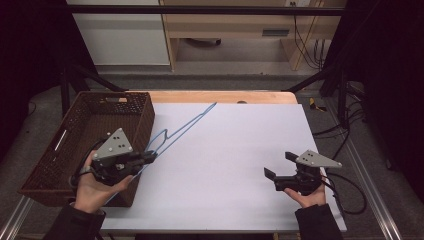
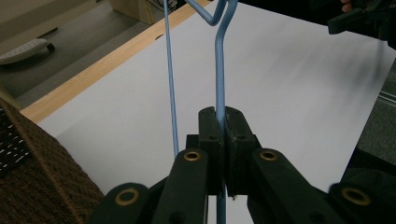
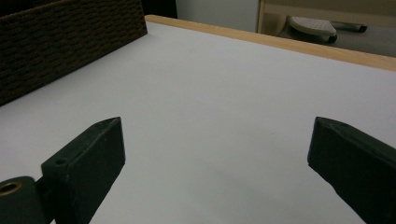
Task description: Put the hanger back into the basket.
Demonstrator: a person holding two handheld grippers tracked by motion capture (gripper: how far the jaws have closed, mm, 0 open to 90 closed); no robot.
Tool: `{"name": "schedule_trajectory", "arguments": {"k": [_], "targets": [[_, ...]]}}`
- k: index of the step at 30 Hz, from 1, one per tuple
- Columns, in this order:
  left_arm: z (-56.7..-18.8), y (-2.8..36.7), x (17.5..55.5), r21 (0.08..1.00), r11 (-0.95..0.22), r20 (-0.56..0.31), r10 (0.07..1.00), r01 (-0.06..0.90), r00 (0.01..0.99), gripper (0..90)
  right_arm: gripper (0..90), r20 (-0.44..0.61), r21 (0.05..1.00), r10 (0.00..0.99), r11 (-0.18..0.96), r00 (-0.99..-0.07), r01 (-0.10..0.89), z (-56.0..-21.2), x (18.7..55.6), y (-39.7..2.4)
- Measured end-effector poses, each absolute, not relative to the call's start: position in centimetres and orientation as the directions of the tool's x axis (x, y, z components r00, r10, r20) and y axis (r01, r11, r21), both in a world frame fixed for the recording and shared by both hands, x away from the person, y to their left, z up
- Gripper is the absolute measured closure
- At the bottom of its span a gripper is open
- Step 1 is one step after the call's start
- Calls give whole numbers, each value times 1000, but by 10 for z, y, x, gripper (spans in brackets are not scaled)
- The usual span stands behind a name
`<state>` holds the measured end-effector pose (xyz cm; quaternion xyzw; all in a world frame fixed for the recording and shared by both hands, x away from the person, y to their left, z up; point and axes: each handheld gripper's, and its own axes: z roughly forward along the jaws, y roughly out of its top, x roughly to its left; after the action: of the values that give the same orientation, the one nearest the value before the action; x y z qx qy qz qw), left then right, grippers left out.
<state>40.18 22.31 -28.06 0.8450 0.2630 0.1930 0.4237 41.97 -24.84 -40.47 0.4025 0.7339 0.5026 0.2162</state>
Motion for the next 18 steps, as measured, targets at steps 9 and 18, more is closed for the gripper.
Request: {"name": "schedule_trajectory", "arguments": {"k": [9,18], "targets": [[-250,251,416,815,-509,118,613,277,781,873,41,85,910,809,174,-581,376,-405,419,-251],[-230,281,430,813,-510,130,631,282,765,872,39,87,910,810,172,-579,377,-405,419,-251]]}}
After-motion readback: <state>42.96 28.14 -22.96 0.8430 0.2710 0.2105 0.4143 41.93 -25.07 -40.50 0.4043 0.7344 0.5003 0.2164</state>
